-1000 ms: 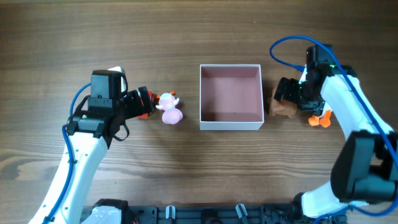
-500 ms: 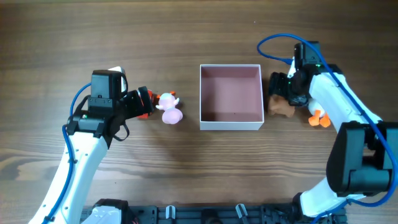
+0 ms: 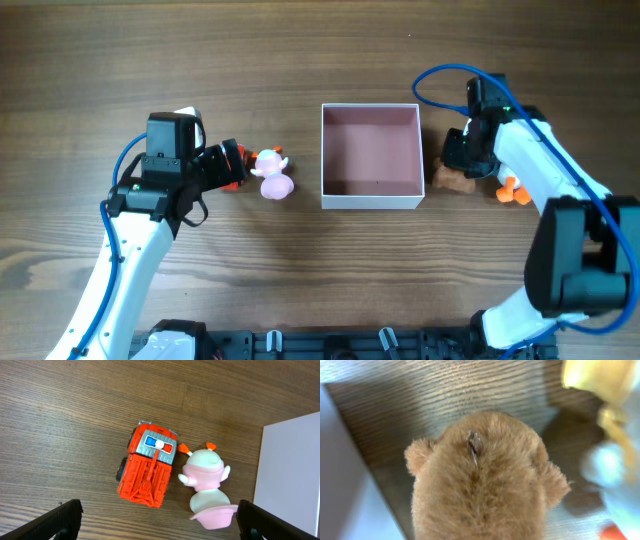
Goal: Pack container
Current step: 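Reach the right gripper to the brown plush and grasp it, then carry the brown plush into the box and release it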
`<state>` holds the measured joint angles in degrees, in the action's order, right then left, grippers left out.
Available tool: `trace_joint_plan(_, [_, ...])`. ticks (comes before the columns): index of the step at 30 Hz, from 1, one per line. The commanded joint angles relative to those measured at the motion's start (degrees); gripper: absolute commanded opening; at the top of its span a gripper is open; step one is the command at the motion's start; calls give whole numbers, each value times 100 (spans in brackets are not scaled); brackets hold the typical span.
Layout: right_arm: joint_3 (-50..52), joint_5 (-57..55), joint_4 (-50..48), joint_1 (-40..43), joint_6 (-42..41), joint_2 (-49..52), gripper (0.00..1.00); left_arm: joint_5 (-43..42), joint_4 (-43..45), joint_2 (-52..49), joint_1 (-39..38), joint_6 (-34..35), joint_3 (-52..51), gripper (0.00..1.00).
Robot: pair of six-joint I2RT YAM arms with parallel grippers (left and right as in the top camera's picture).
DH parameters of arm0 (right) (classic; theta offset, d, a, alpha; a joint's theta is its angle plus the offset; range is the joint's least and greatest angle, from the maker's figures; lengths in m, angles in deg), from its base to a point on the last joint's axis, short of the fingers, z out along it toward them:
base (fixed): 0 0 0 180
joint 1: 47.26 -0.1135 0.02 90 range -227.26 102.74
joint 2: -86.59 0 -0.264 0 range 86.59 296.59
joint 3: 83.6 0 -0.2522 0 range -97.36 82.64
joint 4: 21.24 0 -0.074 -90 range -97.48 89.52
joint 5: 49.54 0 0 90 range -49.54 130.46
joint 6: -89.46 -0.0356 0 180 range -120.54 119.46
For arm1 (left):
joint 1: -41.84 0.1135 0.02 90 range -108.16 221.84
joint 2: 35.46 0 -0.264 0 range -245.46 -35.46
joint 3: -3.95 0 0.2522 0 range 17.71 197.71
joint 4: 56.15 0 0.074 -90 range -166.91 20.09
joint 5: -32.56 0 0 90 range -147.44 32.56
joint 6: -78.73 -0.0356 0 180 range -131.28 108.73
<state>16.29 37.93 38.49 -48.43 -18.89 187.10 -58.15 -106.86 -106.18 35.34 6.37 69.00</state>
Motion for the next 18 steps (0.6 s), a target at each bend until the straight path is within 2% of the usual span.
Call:
trace_joint_plan(1, [-573,284,140,-350,-144,-1318,4,57,2,-33,42,-94,96,100])
trace_joint_plan(5, [-575,1108,-61,-1137,-688,-2319,4,57,2,-33,42,-94,96,100])
trace_joint_plan(8, [-505,1091,-446,-1825,-1034,-2243,4,57,0,-33,42,-94,96,100])
trace_joint_plan(11, [-380,881,-1082,-2426,-1104,-1657,4,59,2,-33,42,-94,96,100])
trace_joint_plan(12, [-376,625,-1246,-2586,-1211,-1276,5,59,2,-33,42,-94,96,100])
trace_joint_plan(13, [-376,396,-1513,-2704,-1213,-450,4,57,2,-33,42,-94,96,100])
trace_joint_plan(16, [-376,726,-1821,-2706,-1202,280,5,59,2,-33,42,-94,96,100])
trace_joint_plan(17, [-376,798,-1921,-2706,-1198,461,10,59,2,-33,42,-94,96,100])
trace_joint_plan(18, [-376,822,-2072,-2706,-1156,621,24,57,0,-33,42,-94,96,100])
